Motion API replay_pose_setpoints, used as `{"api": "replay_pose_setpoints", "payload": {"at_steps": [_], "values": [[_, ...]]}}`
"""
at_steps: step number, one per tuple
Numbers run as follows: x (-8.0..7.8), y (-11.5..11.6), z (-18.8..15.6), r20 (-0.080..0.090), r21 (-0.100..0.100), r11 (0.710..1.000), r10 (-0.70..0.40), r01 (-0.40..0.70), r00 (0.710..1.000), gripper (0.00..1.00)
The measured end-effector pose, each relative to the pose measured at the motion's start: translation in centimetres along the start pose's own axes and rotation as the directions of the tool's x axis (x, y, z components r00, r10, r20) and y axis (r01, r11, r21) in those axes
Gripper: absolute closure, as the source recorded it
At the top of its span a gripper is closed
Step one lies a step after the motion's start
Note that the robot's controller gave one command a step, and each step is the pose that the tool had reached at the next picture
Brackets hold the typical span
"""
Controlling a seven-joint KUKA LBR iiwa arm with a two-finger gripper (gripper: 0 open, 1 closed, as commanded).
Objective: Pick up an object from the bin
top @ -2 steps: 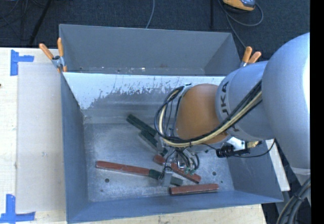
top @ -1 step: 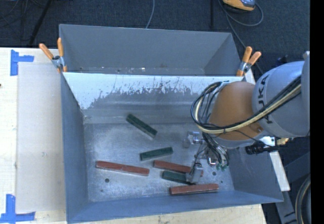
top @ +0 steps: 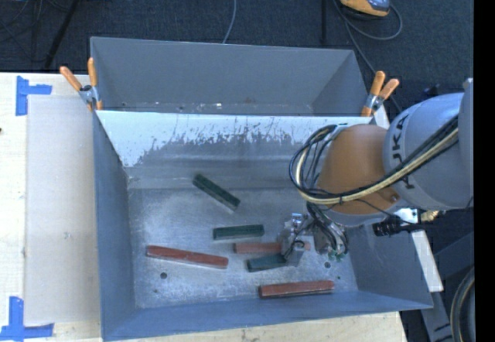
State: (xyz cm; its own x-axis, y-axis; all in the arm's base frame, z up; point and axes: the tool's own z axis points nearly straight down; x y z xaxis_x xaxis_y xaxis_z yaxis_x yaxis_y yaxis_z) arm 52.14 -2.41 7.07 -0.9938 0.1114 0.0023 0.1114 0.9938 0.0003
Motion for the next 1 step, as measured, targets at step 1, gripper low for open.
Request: {"api": "replay_pose_setpoints", "payload": {"at_steps": [1], "values": [[1.21, -1.24, -15.42, 0.01, 0.001, 1.0, -0.017, 0.017, 1.0, 1.0]]}}
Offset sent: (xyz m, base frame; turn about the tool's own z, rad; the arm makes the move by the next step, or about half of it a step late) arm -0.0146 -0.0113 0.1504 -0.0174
